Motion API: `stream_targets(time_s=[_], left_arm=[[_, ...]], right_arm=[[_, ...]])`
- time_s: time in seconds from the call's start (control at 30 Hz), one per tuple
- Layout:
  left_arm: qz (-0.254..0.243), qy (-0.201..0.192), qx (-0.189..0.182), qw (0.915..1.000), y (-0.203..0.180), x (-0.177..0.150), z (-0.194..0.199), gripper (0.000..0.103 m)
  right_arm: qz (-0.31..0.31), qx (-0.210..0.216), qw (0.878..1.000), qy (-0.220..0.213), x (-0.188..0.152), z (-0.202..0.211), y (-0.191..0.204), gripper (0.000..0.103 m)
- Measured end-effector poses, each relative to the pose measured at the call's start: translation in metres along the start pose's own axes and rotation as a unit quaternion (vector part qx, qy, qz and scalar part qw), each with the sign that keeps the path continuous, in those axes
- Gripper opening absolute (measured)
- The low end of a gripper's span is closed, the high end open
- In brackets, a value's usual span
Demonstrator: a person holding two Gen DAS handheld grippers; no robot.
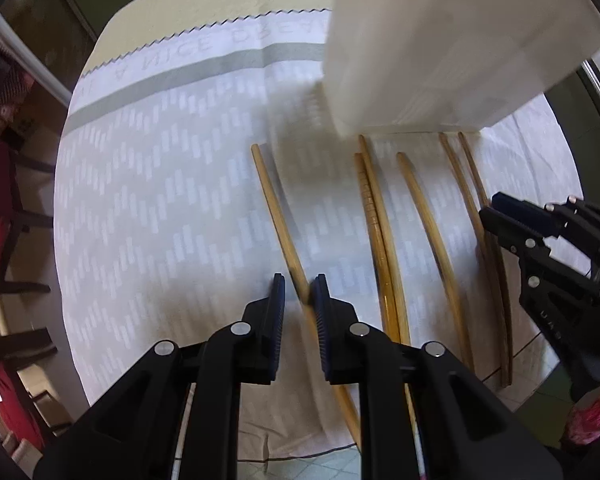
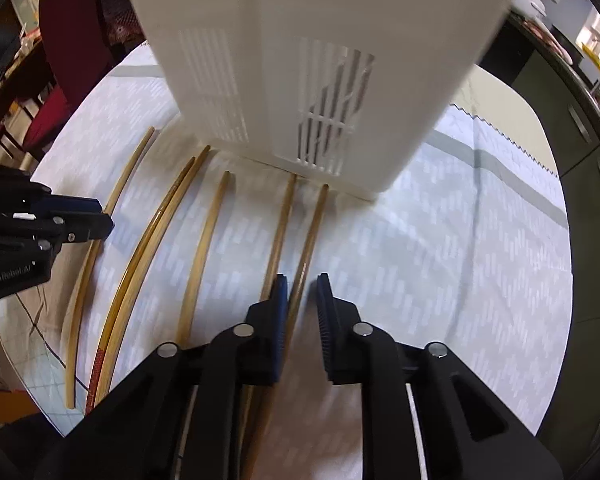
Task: Organize utensils
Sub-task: 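Close the left tool on one chopstick while the right tool grasps another, then lift both held chopsticks upright and carry them over the utensil holder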
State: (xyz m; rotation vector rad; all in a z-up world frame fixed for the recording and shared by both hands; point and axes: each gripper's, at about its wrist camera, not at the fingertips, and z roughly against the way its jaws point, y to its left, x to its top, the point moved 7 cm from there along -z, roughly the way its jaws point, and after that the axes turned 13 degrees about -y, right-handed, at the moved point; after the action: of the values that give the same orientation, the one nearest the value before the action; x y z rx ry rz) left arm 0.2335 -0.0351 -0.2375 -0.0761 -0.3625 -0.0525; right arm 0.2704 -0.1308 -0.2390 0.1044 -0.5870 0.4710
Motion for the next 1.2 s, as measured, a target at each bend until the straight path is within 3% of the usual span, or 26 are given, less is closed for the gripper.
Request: stream_targets(time_s=[0.33,0.37,0.47,0.63,0.93,1.2], left_arm=[[0.023,0.001,0.006,0.9997,0.007,0.014,-0.002,0.014],[0.026,0.001,0.004,0.9997,0.007,0.016,-0.002,0.008],[0.035,-0.001,0.0,0.9994,0.009,0.02,-0.001,0.006],[0.025,-0.024,0.006,0.9994,0.007,0.024,0.005,0.006],[0.012,-0.108,-0.005,0.9941,0.011,0.033,0.074,0.006],[0.003,-0.164,-0.025,0.9862,0.0,0.016,0.129,0.006]], right_arm=[[-0.015,0.022,1.0,0.011,0.008,-0.003,0.002,0.007],[-0.02,0.026,0.999,0.012,0.009,-0.004,0.003,0.007],[-0.024,0.03,0.999,0.011,0.01,-0.002,-0.005,0.006],[-0.038,0.04,0.998,0.0,0.006,0.007,-0.02,0.006],[-0.073,0.064,0.994,-0.058,0.012,0.061,-0.048,0.006],[-0.091,0.079,0.986,-0.118,0.007,0.13,-0.056,0.006]])
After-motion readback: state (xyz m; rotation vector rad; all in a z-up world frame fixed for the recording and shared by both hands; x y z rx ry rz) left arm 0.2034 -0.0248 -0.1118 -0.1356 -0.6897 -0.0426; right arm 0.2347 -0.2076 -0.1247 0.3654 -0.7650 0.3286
